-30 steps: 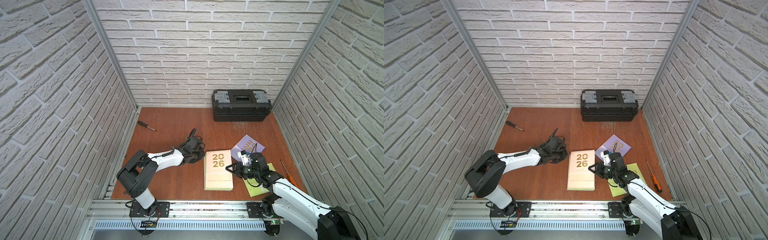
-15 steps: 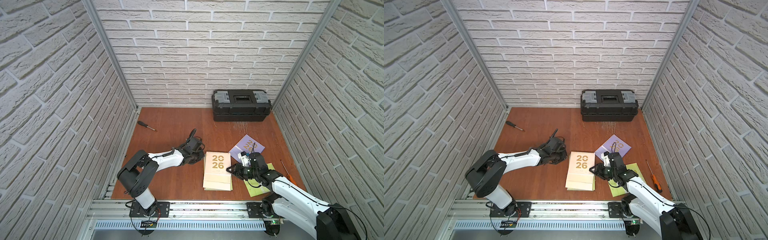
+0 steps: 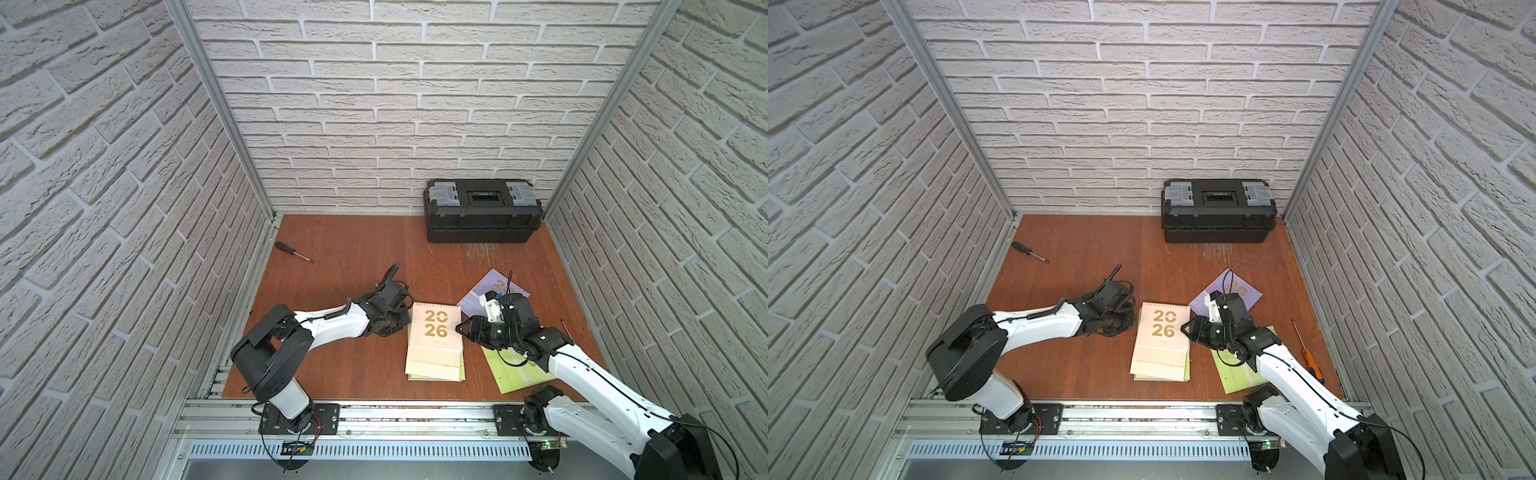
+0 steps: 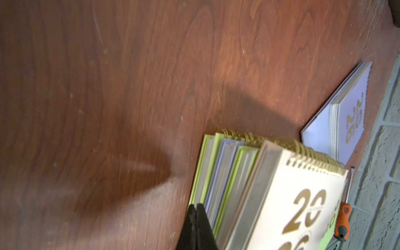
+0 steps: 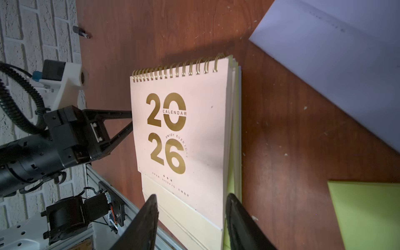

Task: Stack the calendars
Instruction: Place the calendar at the calendar.

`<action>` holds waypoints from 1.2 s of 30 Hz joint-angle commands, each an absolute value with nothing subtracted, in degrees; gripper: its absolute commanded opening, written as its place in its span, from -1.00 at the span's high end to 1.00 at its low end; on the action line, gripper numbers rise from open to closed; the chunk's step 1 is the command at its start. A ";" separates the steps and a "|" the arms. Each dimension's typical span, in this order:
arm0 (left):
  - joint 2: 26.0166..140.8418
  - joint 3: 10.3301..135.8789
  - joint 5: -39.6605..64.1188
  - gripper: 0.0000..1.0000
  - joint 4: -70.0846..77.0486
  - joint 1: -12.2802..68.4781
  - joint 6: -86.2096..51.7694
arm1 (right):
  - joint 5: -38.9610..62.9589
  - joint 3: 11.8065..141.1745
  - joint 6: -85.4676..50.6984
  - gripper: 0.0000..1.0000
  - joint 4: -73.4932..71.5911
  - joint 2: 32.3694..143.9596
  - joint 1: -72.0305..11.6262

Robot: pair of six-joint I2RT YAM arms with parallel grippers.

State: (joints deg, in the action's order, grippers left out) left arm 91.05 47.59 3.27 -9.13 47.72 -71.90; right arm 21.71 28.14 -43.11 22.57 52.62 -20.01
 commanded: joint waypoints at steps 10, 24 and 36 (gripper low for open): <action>87.62 45.03 -0.01 1.00 -14.32 52.40 -74.82 | 8.98 33.11 -37.04 -0.08 35.14 55.93 -19.75; 87.96 45.53 -0.19 1.00 -13.66 55.51 -76.45 | 9.14 33.22 -35.73 -0.08 34.54 61.49 -19.78; 88.61 45.96 0.31 1.00 -12.17 56.94 -77.28 | 11.71 32.70 -35.58 -0.08 32.02 64.06 -19.86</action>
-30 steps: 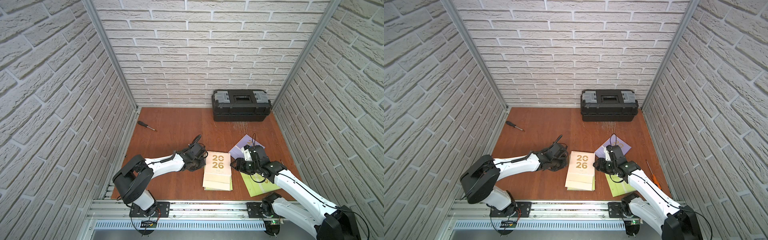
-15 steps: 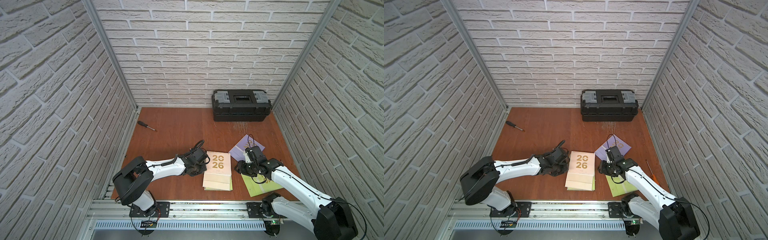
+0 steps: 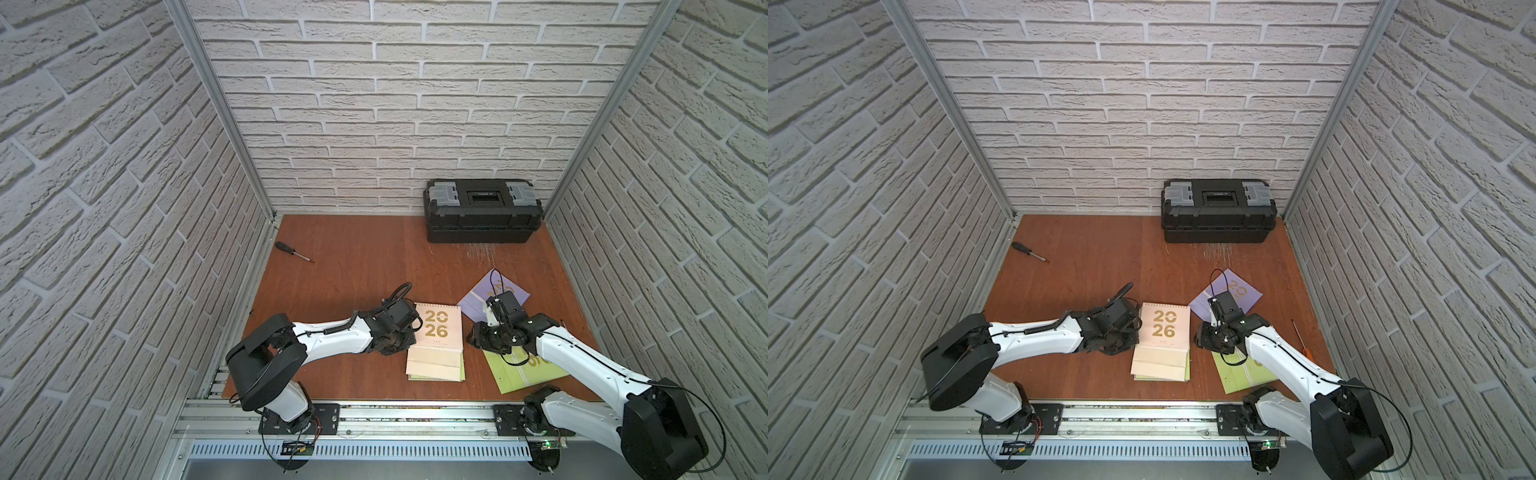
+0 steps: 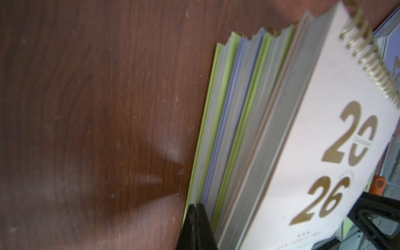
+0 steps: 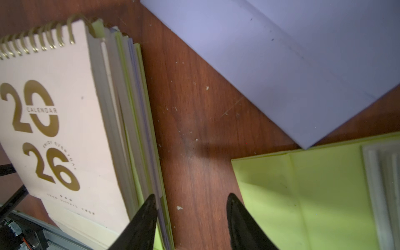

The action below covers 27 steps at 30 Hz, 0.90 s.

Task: Stack the calendars
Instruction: Place the calendar at the calendar.

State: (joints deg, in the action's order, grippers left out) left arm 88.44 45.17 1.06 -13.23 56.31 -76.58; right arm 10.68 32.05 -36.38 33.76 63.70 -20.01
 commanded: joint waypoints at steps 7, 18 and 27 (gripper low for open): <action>89.29 45.87 0.49 1.00 -11.17 57.56 -77.90 | 12.48 32.43 -35.57 -0.07 31.25 64.42 -19.86; 88.36 44.61 0.77 1.00 -9.32 57.65 -78.94 | 12.69 32.17 -35.77 -0.07 30.82 64.91 -19.86; 87.88 42.48 1.67 1.00 -5.88 57.57 -80.53 | 12.67 32.08 -35.94 -0.06 30.78 65.11 -19.83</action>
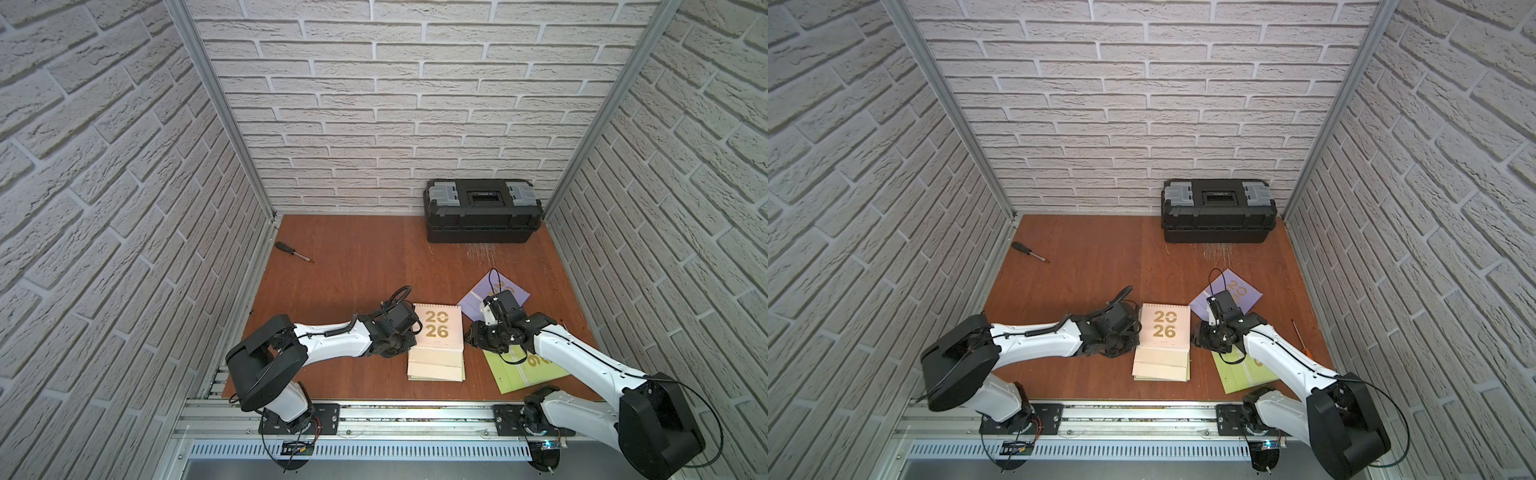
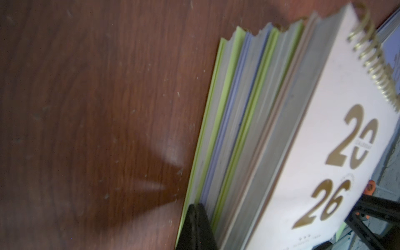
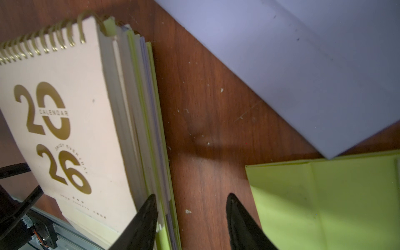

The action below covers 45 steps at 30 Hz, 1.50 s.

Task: Stack the calendars
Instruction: Place the calendar at the calendar.

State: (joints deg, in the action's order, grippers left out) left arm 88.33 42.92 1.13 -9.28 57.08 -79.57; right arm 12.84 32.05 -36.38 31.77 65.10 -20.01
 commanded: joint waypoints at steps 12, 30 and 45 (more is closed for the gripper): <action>87.63 45.20 0.08 1.00 -11.37 57.79 -78.61 | 11.62 31.90 -36.02 -0.05 30.76 66.42 -19.86; 89.00 51.46 -4.08 1.00 -22.27 59.33 -75.72 | 10.24 32.46 -36.04 -0.05 32.05 66.54 -19.97; 86.56 62.07 -7.25 1.00 -31.38 55.80 -67.94 | 0.34 37.91 -39.81 -0.36 44.56 57.25 -16.92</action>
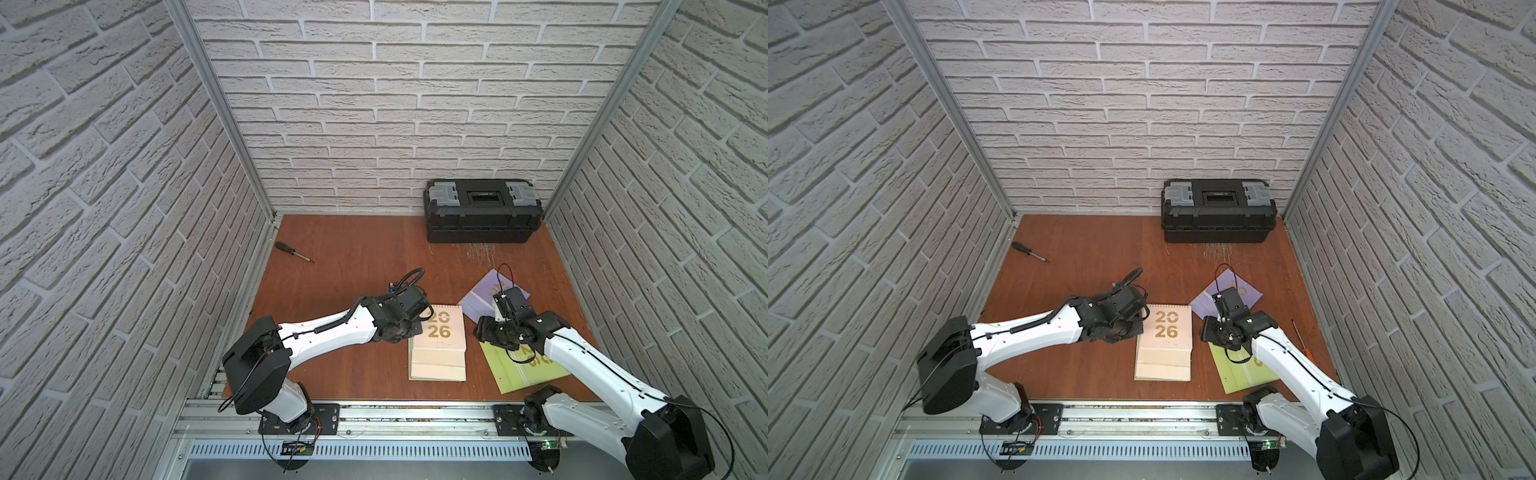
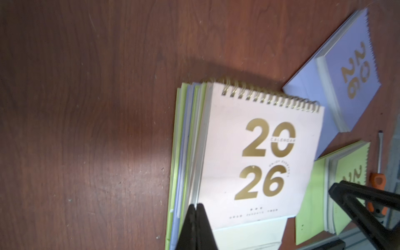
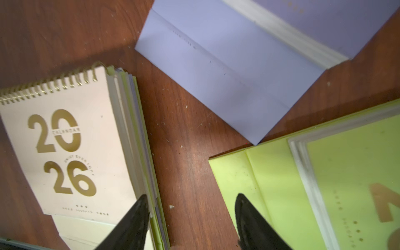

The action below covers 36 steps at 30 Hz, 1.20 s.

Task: Stack the calendars
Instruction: Place the calendar at the calendar, then pick up the calendar at the center of the board.

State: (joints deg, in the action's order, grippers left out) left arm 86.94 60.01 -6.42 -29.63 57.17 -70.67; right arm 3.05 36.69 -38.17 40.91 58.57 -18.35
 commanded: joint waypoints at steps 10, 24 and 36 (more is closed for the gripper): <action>99.75 75.93 1.20 1.00 -29.88 52.35 -60.43 | -7.48 42.67 -51.23 -0.89 53.42 53.75 -9.77; 123.49 102.71 11.85 1.00 -29.90 52.19 -58.36 | -14.07 37.58 -57.70 -0.99 58.32 43.61 7.17; 136.31 119.69 15.80 1.00 -30.88 55.30 -58.99 | 1.49 32.89 -50.03 -0.98 55.58 46.57 28.76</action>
